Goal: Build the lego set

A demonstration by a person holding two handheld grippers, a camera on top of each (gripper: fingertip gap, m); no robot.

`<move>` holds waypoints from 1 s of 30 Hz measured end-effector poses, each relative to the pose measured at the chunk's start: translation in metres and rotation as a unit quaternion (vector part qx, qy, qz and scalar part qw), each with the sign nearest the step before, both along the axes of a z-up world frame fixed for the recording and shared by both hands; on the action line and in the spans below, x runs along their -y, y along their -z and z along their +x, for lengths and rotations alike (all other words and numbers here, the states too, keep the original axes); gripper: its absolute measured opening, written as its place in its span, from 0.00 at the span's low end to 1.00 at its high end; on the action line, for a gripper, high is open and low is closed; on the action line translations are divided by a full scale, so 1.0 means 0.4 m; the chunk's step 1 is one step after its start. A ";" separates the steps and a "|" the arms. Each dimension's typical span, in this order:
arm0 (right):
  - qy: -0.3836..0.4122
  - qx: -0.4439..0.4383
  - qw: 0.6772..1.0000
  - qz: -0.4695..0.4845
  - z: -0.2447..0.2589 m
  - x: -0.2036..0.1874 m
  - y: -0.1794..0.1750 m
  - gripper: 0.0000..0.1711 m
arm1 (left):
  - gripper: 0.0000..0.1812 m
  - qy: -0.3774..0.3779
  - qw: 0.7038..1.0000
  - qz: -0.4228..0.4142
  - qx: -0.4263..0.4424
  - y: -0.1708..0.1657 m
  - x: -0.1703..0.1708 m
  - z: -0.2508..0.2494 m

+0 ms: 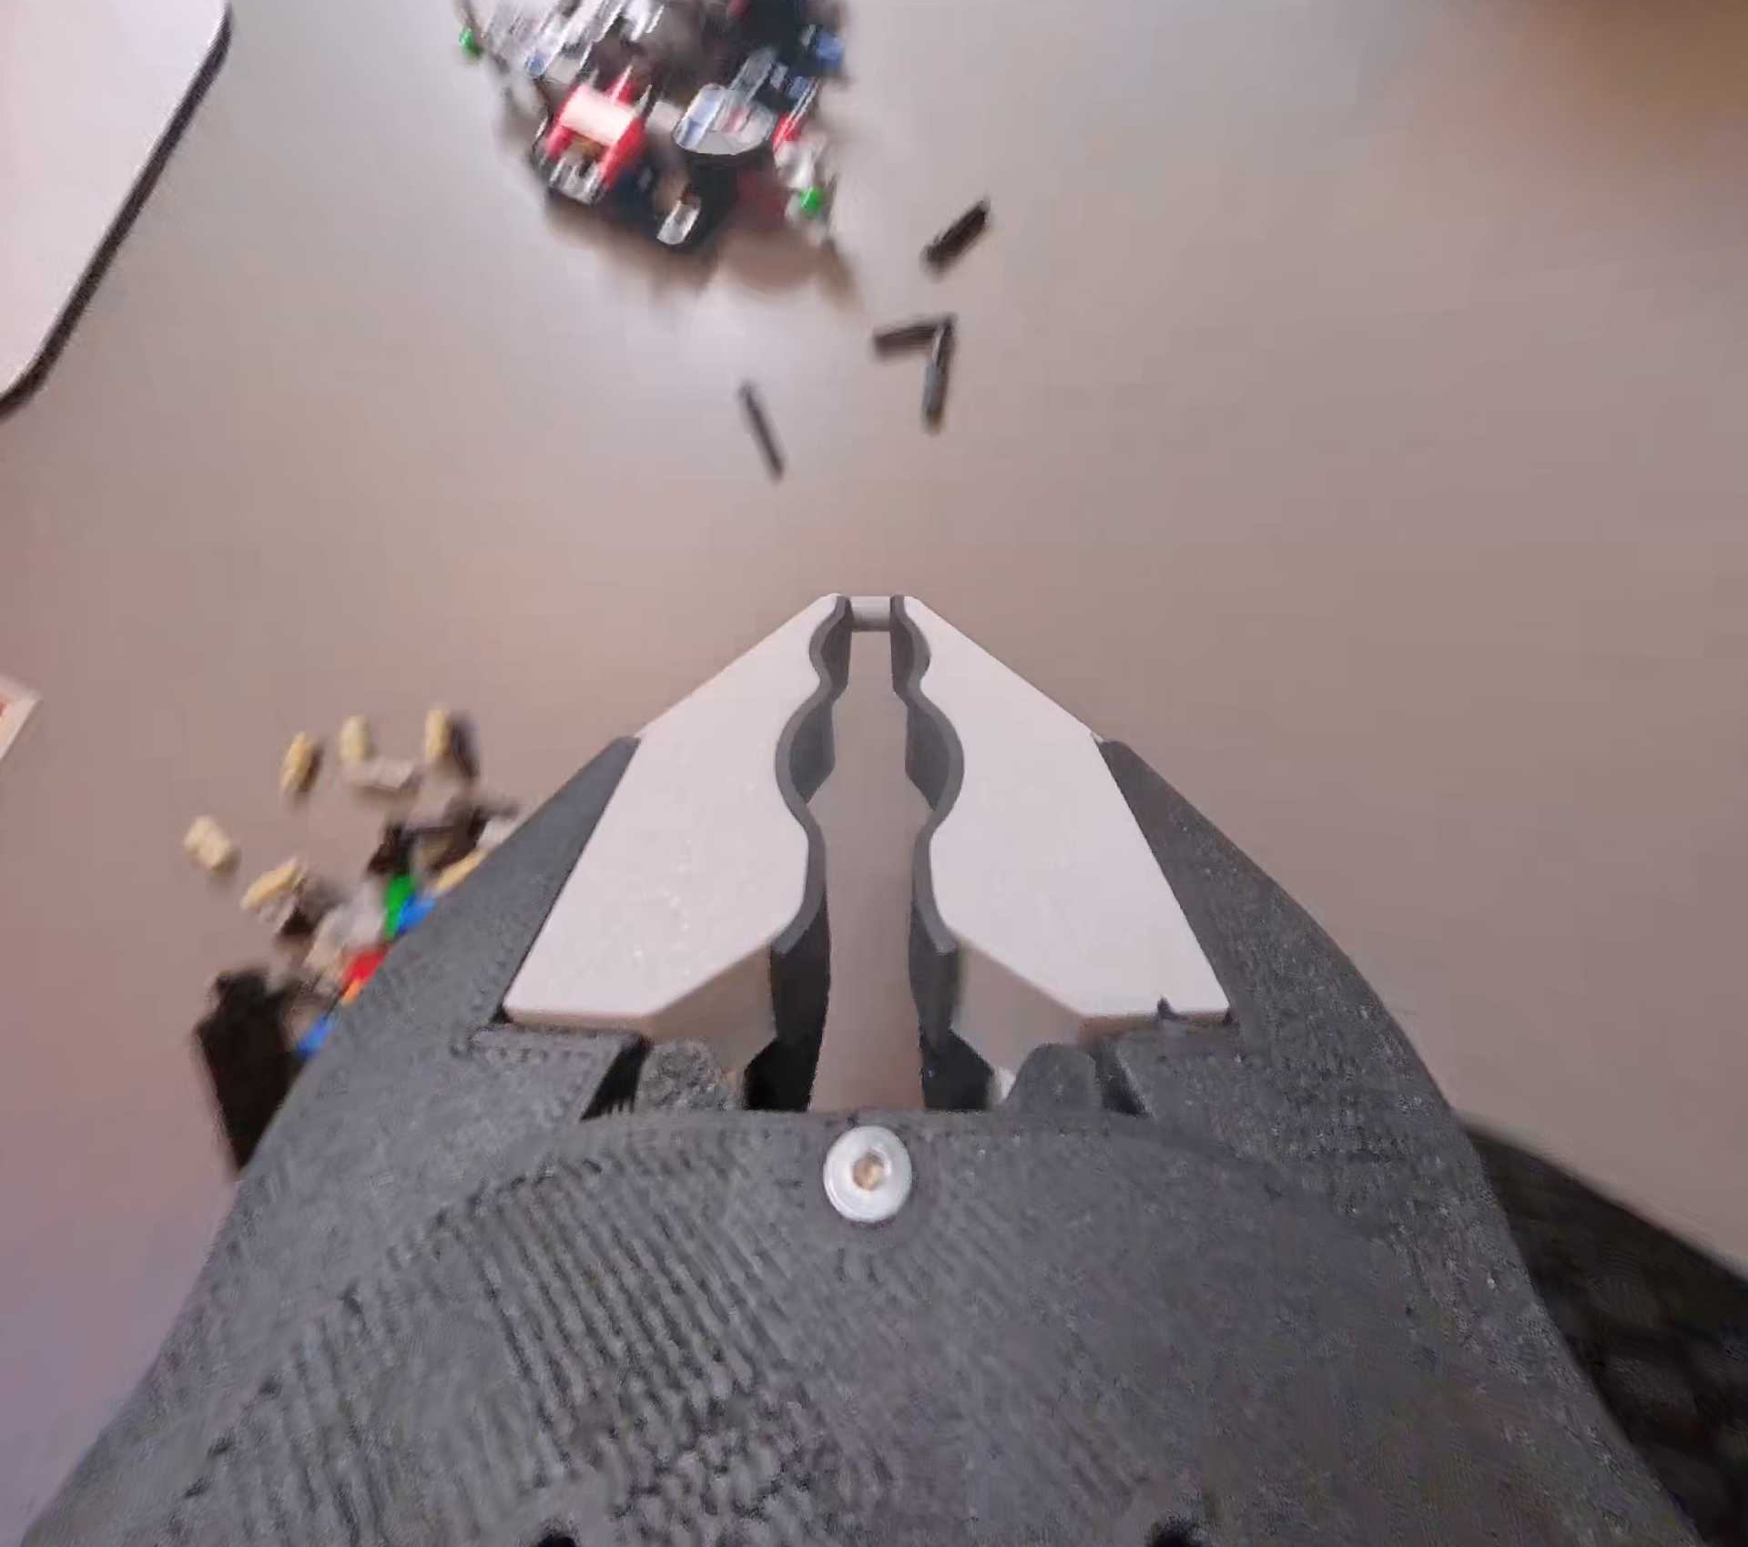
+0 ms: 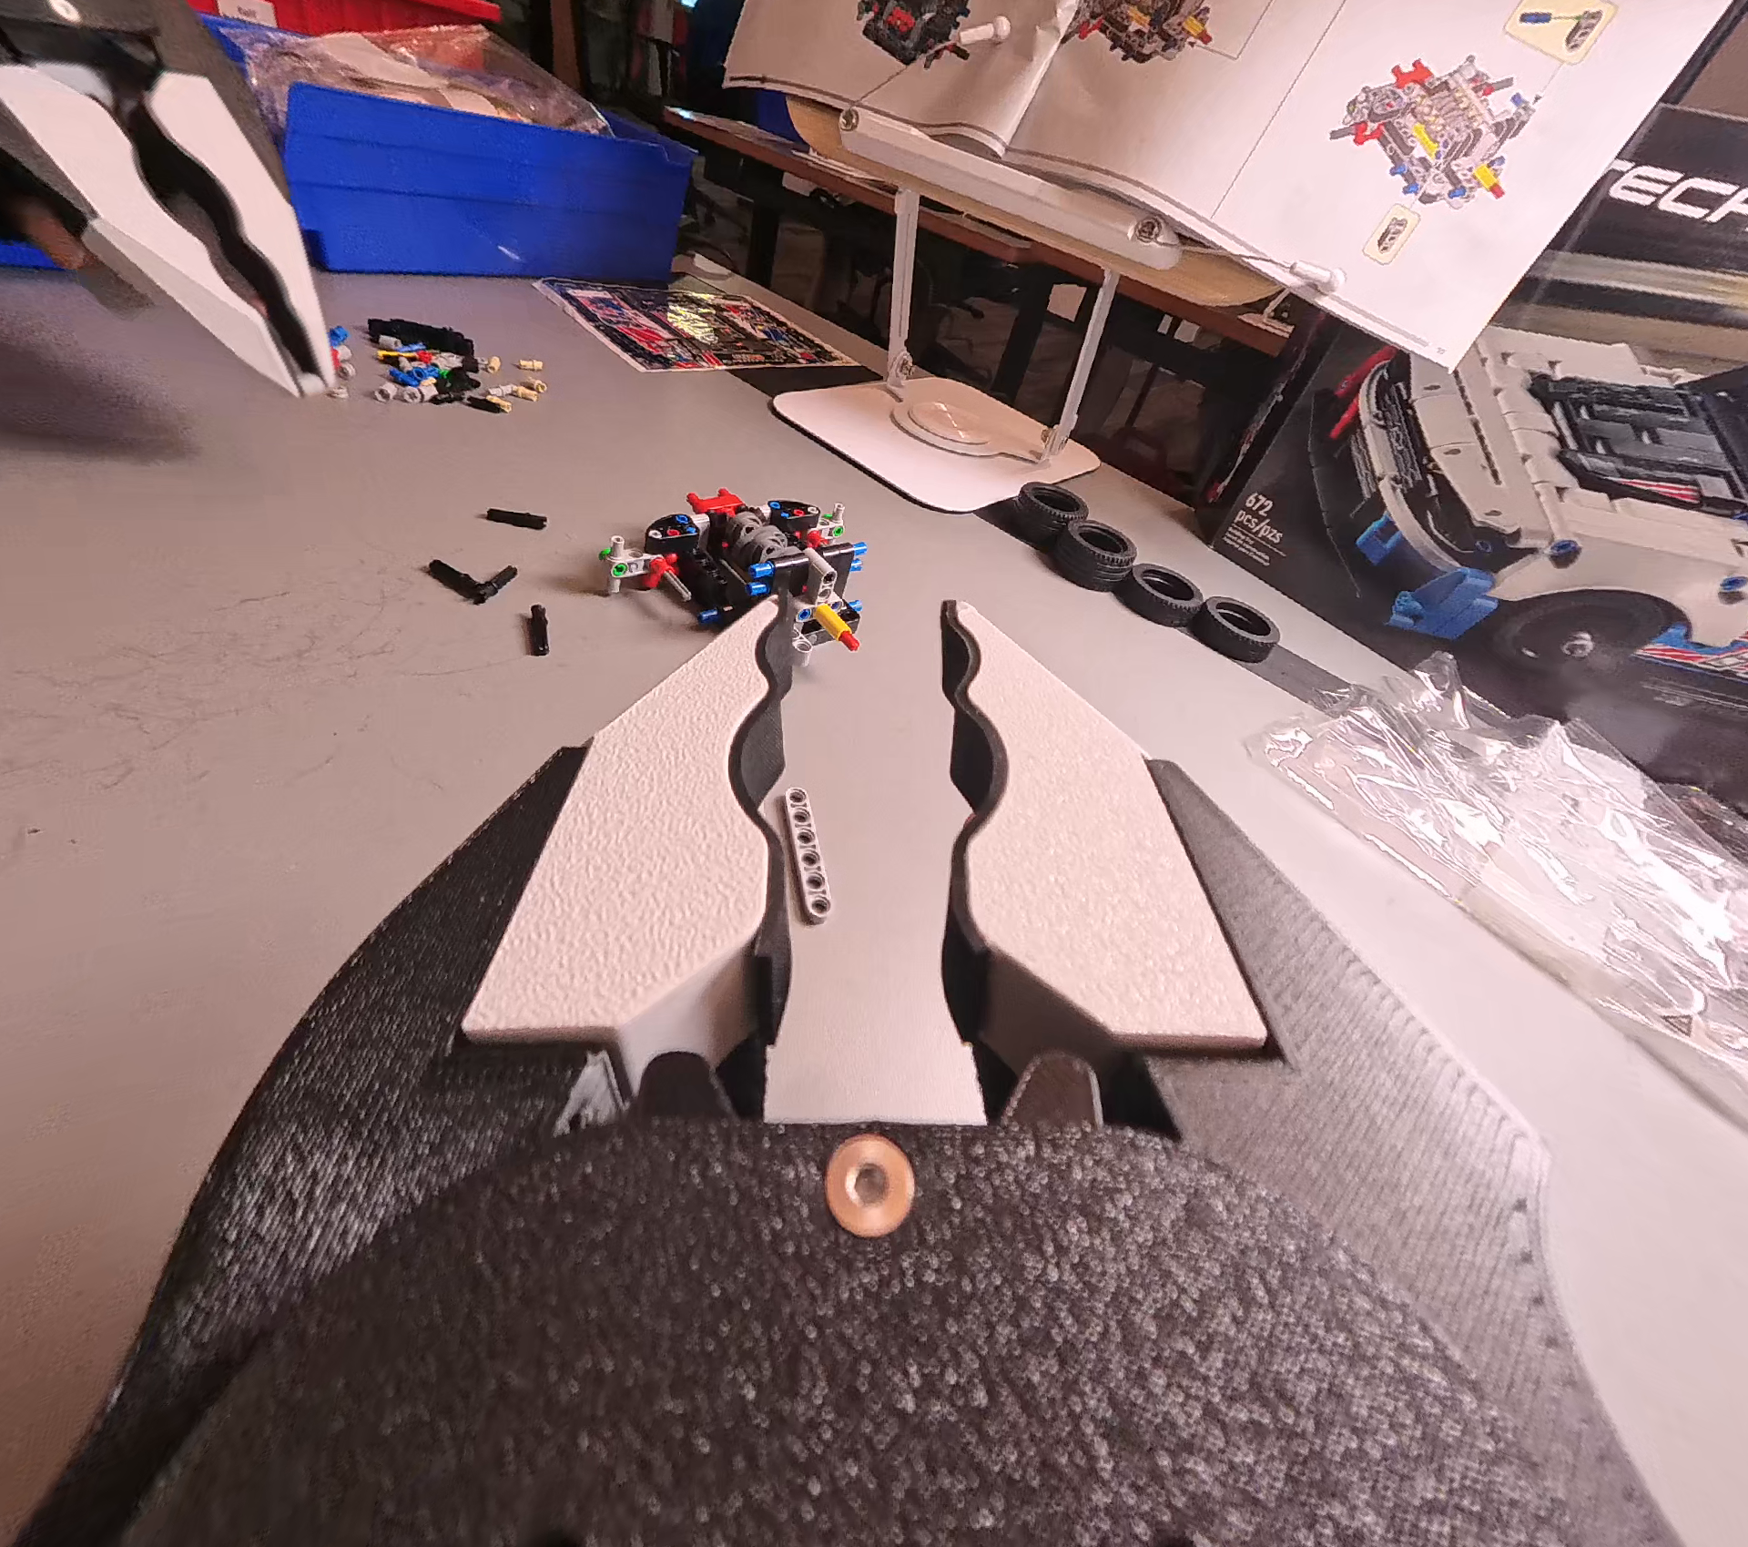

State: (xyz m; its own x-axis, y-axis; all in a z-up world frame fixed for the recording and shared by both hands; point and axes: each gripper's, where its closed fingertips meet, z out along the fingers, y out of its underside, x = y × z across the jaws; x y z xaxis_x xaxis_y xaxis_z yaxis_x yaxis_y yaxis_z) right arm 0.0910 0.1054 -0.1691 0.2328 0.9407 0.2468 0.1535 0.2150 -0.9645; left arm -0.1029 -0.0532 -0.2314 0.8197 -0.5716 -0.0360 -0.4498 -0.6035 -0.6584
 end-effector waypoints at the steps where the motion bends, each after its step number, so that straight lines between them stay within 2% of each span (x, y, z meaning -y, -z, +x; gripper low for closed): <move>1: 0.001 0.001 1.000 0.001 0.001 -0.001 0.001 0.17 | 0.03 0.006 1.000 0.008 0.014 0.003 -0.023 0.038; 7: 0.012 0.025 1.000 -0.007 0.008 -0.018 0.024 0.17 | 0.03 0.050 0.997 0.031 0.047 0.029 -0.140 0.203; 10: 0.015 0.031 0.999 -0.006 0.011 -0.020 0.023 0.17 | 0.03 0.072 0.996 0.007 0.052 0.052 -0.171 0.269; 15: 0.017 0.038 0.999 0.005 0.017 -0.021 0.020 0.17 | 0.03 0.106 0.993 -0.010 0.042 0.077 -0.197 0.353; 21: 0.014 0.038 0.999 0.011 0.020 -0.016 0.012 0.17 | 0.09 0.115 0.993 -0.018 0.024 0.097 -0.184 0.358; 23: 0.012 0.039 0.999 0.012 0.019 -0.013 0.013 0.17 | 0.12 0.110 0.994 -0.007 0.020 0.079 -0.177 0.343; 25: 0.009 0.040 0.999 0.013 0.018 -0.010 0.013 0.17 | 0.13 0.091 0.995 0.028 0.016 0.021 -0.172 0.293; 28: 0.003 0.036 0.999 0.015 0.016 0.001 0.005 0.17 | 0.11 0.002 0.997 0.076 0.014 -0.103 -0.156 0.117; 30: -0.002 0.032 0.999 0.017 0.014 0.010 -0.001 0.17 | 0.10 -0.074 0.995 0.072 -0.006 -0.151 -0.119 -0.047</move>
